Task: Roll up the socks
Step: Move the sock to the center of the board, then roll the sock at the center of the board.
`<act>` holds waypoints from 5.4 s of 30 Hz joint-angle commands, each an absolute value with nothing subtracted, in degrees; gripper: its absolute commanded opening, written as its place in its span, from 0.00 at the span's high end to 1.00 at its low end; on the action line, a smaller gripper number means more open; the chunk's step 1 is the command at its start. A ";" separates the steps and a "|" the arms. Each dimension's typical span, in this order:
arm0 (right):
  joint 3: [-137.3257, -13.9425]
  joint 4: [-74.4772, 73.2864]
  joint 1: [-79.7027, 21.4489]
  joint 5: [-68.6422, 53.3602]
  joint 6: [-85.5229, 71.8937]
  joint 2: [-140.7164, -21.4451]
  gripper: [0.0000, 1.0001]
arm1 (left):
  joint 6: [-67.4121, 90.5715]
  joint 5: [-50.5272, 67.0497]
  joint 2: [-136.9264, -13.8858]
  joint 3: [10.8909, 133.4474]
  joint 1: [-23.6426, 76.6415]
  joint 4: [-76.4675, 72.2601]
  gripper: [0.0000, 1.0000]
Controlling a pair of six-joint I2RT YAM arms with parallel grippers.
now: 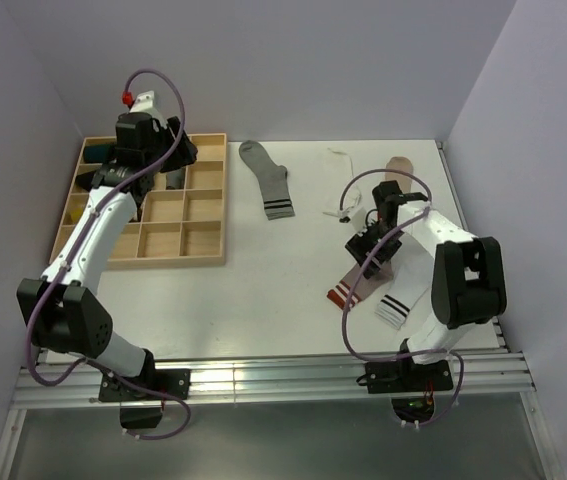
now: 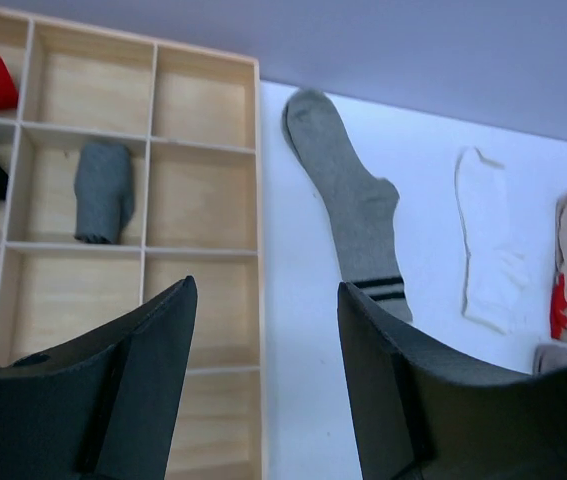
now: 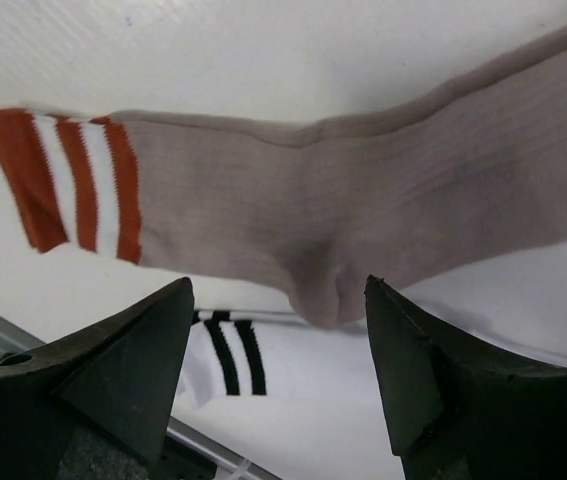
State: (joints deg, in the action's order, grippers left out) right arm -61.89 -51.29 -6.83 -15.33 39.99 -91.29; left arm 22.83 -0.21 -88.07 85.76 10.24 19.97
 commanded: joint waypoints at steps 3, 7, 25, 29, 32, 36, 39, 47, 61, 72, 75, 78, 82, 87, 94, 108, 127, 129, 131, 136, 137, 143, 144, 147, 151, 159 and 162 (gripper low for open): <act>-63.90 -46.94 -7.47 -12.05 39.99 -96.76 0.23 | 25.84 2.90 -82.36 82.88 13.26 17.92 0.36; -63.72 -46.15 -8.35 -11.25 39.90 -100.45 0.23 | 26.19 2.29 -80.07 81.30 15.20 17.58 0.36; -73.55 -48.24 -28.37 -9.23 32.35 -111.08 0.24 | 25.66 0.88 -74.89 81.74 17.58 22.67 0.35; -80.14 -50.62 -31.20 -9.49 32.43 -115.30 0.24 | 25.14 0.27 -74.36 82.26 17.58 23.99 0.35; -84.89 -52.03 -31.11 -8.88 32.96 -118.91 0.24 | 24.70 0.26 -73.92 82.79 17.58 25.13 0.35; -90.69 -52.65 -31.46 -7.39 33.40 -123.39 0.24 | 24.17 0.26 -73.83 83.67 17.67 25.84 0.35; -93.16 -52.30 -30.68 -5.10 34.10 -125.76 0.24 | 23.91 0.26 -74.18 84.20 17.58 26.54 0.35; -94.66 -49.93 -30.67 -6.60 31.30 -122.89 0.24 | 24.17 0.26 -74.44 83.41 17.58 25.93 0.35; -80.71 -42.46 -34.88 -4.31 27.25 -102.67 0.23 | 23.91 0.26 -75.94 88.94 17.58 27.60 0.33; -69.27 -37.71 -46.92 -0.97 23.55 -99.49 0.30 | 23.64 0.26 -77.25 92.64 17.58 29.09 0.31; -68.38 -36.57 -48.60 -0.88 23.03 -100.19 0.30 | 23.64 0.26 -77.34 92.64 17.58 28.83 0.31; -67.94 -36.04 -48.87 -1.14 22.94 -100.89 0.32 | 23.73 0.26 -77.08 92.11 17.58 28.74 0.31; -67.94 -36.21 -49.04 -1.50 22.76 -101.60 0.33 | 23.73 0.26 -76.82 91.23 17.58 28.48 0.31; -67.33 -35.68 -49.66 -1.76 22.41 -102.57 0.35 | 24.17 0.35 -76.55 90.00 17.58 27.69 0.31; -66.01 -34.46 -50.01 -1.23 22.24 -102.92 0.42 | 24.26 0.97 -76.82 88.68 17.58 26.63 0.31; -63.98 -33.13 -49.57 -2.88 22.76 -102.75 0.66 | 26.10 1.58 -76.20 81.92 17.75 21.89 0.32; -77.77 -56.59 -25.77 -45.17 32.16 -110.12 0.74 | 34.10 -5.28 -64.87 51.52 30.75 -4.03 0.62; -79.01 -59.57 -24.61 -48.06 33.39 -113.53 0.74 | 34.19 -4.48 -64.34 47.49 32.77 -7.89 0.67; -80.33 -61.16 -22.77 -50.09 33.84 -115.65 0.74 | 33.84 -3.17 -64.51 44.14 34.36 -10.27 0.74; -84.10 -66.79 -19.17 -55.09 35.42 -122.94 0.75 | 32.08 -1.06 -67.05 38.94 39.10 -18.78 0.82; -84.72 -67.75 -18.46 -55.72 35.59 -123.83 0.75 | 31.56 0.60 -68.54 37.63 39.72 -20.72 0.80; -87.98 -74.26 -14.94 -59.50 38.14 -130.07 0.75 | 26.29 8.15 -77.77 36.73 44.20 -30.14 0.66; -87.98 -74.44 -14.51 -59.50 38.23 -130.25 0.75 | 24.80 8.70 -79.35 37.43 45.17 -30.32 0.65; -88.07 -75.32 -14.06 -59.76 39.20 -130.52 0.74 | 22.25 11.50 -85.24 40.16 46.84 -30.67 0.61; -88.94 -78.48 -13.19 -60.99 41.74 -131.22 0.74 | 19.96 15.37 -92.09 42.71 47.11 -32.34 0.53; -88.43 -78.59 -11.95 -60.03 41.85 -131.31 0.74 | 17.84 20.13 -101.16 49.22 47.20 -32.60 0.48; -84.21 -67.93 -11.78 -54.95 33.72 -124.92 0.68 | 18.80 17.41 -99.76 47.73 47.20 -34.01 0.48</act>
